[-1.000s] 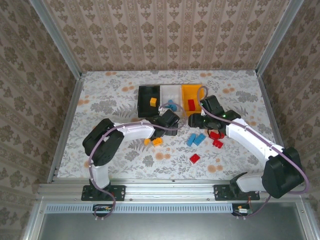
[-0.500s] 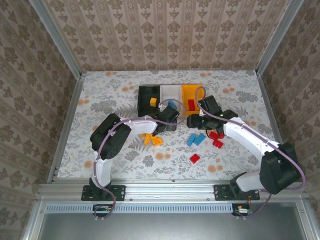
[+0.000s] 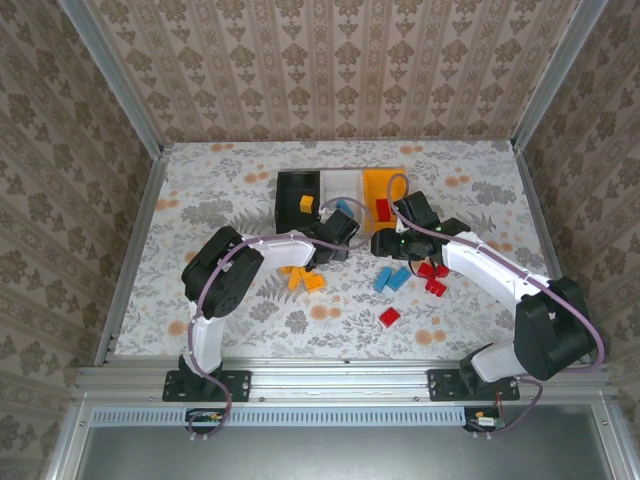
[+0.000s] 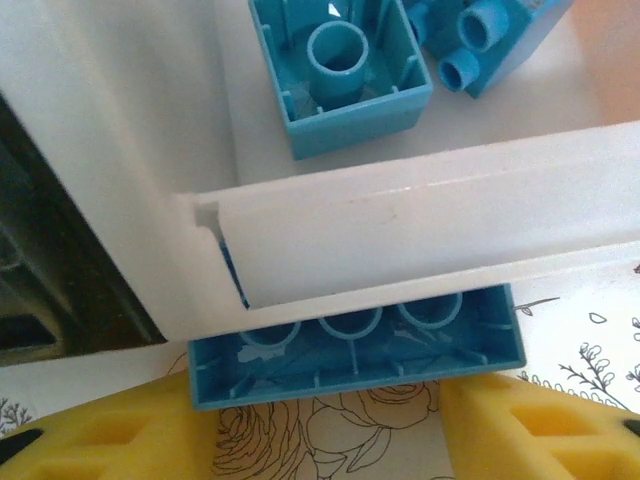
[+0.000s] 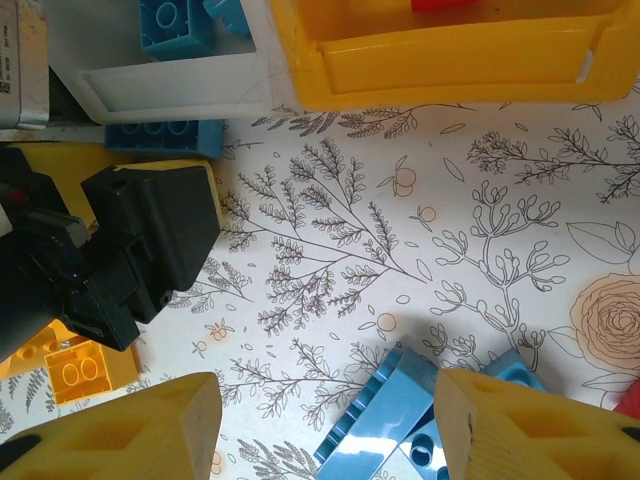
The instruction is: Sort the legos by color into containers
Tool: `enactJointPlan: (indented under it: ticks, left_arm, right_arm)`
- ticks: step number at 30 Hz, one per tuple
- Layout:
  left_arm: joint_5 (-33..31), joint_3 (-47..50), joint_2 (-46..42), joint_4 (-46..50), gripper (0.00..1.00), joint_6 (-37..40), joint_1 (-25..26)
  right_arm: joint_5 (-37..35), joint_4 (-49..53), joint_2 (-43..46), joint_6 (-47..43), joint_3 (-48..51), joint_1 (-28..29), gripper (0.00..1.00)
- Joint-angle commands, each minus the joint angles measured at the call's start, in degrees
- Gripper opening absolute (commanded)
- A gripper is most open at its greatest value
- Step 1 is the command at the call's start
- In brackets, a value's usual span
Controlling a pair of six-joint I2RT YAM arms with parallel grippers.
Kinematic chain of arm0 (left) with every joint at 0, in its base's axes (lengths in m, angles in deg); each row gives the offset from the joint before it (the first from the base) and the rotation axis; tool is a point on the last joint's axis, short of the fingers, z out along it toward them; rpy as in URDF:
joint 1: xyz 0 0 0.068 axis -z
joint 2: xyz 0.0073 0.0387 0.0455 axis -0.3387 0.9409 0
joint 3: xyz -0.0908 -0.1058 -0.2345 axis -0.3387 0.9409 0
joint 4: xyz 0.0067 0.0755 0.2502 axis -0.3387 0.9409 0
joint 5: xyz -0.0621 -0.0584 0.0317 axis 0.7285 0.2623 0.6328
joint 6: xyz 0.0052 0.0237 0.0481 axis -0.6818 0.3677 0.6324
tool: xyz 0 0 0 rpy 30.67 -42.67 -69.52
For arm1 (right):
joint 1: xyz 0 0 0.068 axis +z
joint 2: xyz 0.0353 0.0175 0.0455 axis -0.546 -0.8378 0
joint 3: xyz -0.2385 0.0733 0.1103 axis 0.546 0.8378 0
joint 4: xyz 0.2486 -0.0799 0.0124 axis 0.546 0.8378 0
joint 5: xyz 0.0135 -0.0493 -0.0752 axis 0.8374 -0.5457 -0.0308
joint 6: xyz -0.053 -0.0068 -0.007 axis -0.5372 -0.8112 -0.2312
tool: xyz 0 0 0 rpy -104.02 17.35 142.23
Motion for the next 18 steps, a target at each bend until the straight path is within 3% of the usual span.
enactJointPlan:
  ticks: [1, 6, 18]
  left_arm:
    - [4.36, 0.69, -1.16, -0.58, 0.55, 0.57, 1.81]
    - [3.09, 0.88, -4.81, 1.4, 0.49, 1.84, 4.16]
    - [0.77, 2.05, -17.04, 7.74, 0.49, 3.03, 6.44]
  right_arm:
    - [0.74, -1.55, -0.59, 0.98, 0.32, 0.03, 0.6]
    - [0.76, -2.74, -0.86, 1.87, 1.49, 0.03, 0.6]
    - [-0.23, -1.82, 1.25, 2.6, 1.77, 0.12, 0.6]
